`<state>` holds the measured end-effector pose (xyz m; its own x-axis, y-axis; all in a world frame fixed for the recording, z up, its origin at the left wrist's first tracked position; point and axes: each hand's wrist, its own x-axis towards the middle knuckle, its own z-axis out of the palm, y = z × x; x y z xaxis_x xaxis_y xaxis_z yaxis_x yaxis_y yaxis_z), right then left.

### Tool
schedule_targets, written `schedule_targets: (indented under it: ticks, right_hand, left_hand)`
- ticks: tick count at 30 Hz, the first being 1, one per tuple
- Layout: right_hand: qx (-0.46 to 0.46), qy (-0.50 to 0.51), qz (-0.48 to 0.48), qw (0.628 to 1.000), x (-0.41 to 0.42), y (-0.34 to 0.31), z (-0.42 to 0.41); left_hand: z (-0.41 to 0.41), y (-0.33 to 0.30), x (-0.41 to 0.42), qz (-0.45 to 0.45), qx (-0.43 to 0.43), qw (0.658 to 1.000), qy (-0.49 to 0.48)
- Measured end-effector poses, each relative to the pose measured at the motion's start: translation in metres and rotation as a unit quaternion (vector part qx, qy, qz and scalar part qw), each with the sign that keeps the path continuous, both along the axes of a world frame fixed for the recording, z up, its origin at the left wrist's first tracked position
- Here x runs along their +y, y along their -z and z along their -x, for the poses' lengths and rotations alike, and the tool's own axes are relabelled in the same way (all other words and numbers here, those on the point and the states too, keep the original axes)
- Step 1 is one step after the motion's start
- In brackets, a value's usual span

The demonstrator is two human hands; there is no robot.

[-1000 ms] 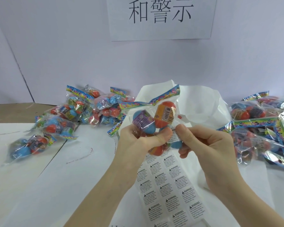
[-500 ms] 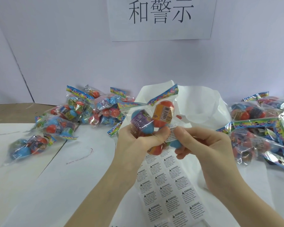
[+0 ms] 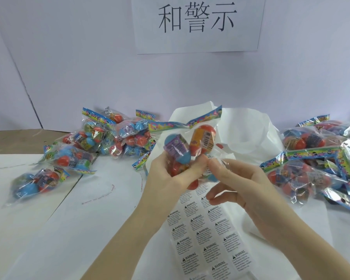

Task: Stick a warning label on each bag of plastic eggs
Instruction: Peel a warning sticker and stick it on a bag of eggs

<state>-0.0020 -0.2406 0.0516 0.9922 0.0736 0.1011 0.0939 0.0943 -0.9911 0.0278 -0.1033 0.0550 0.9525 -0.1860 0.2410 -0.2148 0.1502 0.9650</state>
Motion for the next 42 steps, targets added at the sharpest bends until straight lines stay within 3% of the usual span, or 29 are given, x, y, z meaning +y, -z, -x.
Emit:
schedule_targets:
  ticks: [5,8,12,14,16,17,19,22,24,25,26,27,28,30,34,40,42]
  right_hand:
    - [0.040,-0.042,0.006,0.998,-0.008,-0.001,-0.004]
    - [0.065,-0.080,0.061,0.993,-0.010,0.001,-0.005]
    - [0.097,-0.066,0.074,0.990,-0.013,-0.001,-0.005]
    - [0.031,0.042,-0.046,0.998,-0.015,-0.003,-0.007]
    - [-0.081,0.130,-0.207,0.966,-0.019,-0.005,-0.010]
    - [-0.119,0.142,-0.255,0.949,-0.020,-0.006,-0.012]
    - [-0.111,0.122,-0.279,0.946,-0.021,-0.003,-0.013]
    - [-0.034,0.121,-0.085,0.989,-0.011,0.011,-0.015]
    - [-0.082,0.147,0.161,0.972,-0.006,0.022,-0.012]
    - [-0.151,0.171,0.316,0.921,-0.006,0.027,-0.011]
    - [-0.223,0.199,0.441,0.846,-0.006,0.029,-0.011]
    - [-0.286,0.221,0.522,0.772,-0.007,0.031,-0.011]
    - [-0.318,0.232,0.563,0.727,-0.007,0.032,-0.011]
    - [-0.329,0.245,0.578,0.706,-0.004,0.032,-0.010]
    - [-0.347,0.245,0.601,0.678,-0.002,0.035,-0.012]
    - [-0.362,0.237,0.607,0.667,-0.001,0.034,-0.013]
    - [-0.367,0.221,0.603,0.673,0.002,0.034,-0.015]
  left_hand:
    - [-0.002,0.004,0.001,-0.029,0.013,0.998,0.052]
    - [-0.005,0.009,0.004,-0.096,0.013,0.995,0.015]
    - [-0.008,0.011,0.007,-0.157,-0.086,0.976,-0.123]
    - [-0.013,0.008,0.011,-0.073,-0.073,0.976,-0.193]
    - [-0.020,0.006,0.016,0.015,-0.041,0.965,-0.257]
    - [-0.023,0.006,0.018,0.042,-0.033,0.956,-0.287]
    - [-0.028,0.007,0.021,0.066,-0.037,0.940,-0.332]
    - [-0.038,0.008,0.032,0.033,-0.041,0.923,-0.380]
    - [-0.049,0.007,0.051,-0.023,-0.023,0.913,-0.406]
    - [-0.056,0.007,0.063,-0.054,-0.007,0.908,-0.416]
    - [-0.063,0.006,0.075,-0.087,0.011,0.900,-0.427]
    - [-0.070,0.005,0.085,-0.131,0.027,0.888,-0.439]
    - [-0.075,0.003,0.096,-0.191,0.032,0.872,-0.449]
    - [-0.088,-0.002,0.112,-0.333,-0.004,0.840,-0.429]
    - [-0.121,-0.011,0.121,-0.549,-0.110,0.779,-0.281]
    - [-0.162,-0.017,0.106,-0.681,-0.124,0.706,-0.151]
    - [-0.169,-0.006,0.100,-0.692,-0.112,0.700,-0.136]
